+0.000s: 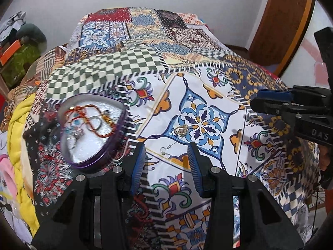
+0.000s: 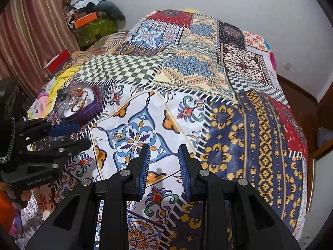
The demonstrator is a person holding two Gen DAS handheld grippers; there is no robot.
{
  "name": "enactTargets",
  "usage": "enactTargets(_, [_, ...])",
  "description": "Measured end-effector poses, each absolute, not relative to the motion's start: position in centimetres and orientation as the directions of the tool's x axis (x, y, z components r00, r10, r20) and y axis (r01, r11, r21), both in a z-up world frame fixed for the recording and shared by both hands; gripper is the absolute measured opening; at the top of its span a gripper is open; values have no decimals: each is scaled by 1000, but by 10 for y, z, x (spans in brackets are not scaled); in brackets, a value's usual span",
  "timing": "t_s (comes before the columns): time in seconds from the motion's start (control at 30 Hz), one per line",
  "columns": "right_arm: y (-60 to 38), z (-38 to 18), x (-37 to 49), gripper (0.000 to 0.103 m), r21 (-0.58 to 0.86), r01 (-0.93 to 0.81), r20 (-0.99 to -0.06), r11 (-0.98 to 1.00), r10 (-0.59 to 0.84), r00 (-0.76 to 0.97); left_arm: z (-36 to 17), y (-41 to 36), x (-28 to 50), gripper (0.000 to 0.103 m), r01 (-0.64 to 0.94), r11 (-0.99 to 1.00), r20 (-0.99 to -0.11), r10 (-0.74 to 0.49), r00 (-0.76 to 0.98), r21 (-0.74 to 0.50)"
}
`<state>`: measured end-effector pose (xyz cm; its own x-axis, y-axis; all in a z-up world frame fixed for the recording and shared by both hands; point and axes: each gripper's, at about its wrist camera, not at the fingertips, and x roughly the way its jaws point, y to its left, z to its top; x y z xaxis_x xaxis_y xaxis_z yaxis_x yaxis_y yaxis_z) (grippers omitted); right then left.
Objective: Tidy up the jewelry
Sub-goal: 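Withdraw the right gripper from the tin toward the gold ring, then lower the right gripper onto the gold ring and close it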
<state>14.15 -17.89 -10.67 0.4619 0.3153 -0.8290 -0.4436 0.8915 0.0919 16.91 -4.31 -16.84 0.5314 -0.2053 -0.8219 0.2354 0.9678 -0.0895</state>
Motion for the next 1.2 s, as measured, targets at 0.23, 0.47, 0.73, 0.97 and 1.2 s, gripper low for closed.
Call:
enactTargets(0.23, [-176, -114, 142, 25, 113, -457, -835, 882, 334, 438, -195, -39, 181, 32, 210, 971, -850, -206, 485, -116])
enactTargets(0.47, [-161, -120, 145, 25, 122, -479, -839, 869, 348, 418, -202, -28, 181, 5, 167, 961, -830, -276, 485, -222])
enactTargets(0.73, [-148, -125, 144, 25, 119, -505, -849, 855, 351, 394, -195, -29, 171, 0, 169, 965, -820, -258, 510, -198])
enactTargets(0.97, [-131, -128, 142, 25, 108, -542, -859, 833, 353, 371, -168, -5, 152, 0, 140, 974, -780, -226, 583, -178])
enactTargets(1.2, [-110, -138, 146, 25, 108, -565, -877, 818, 347, 333, -164, 14, 142, 0, 108, 984, -783, -176, 597, -139])
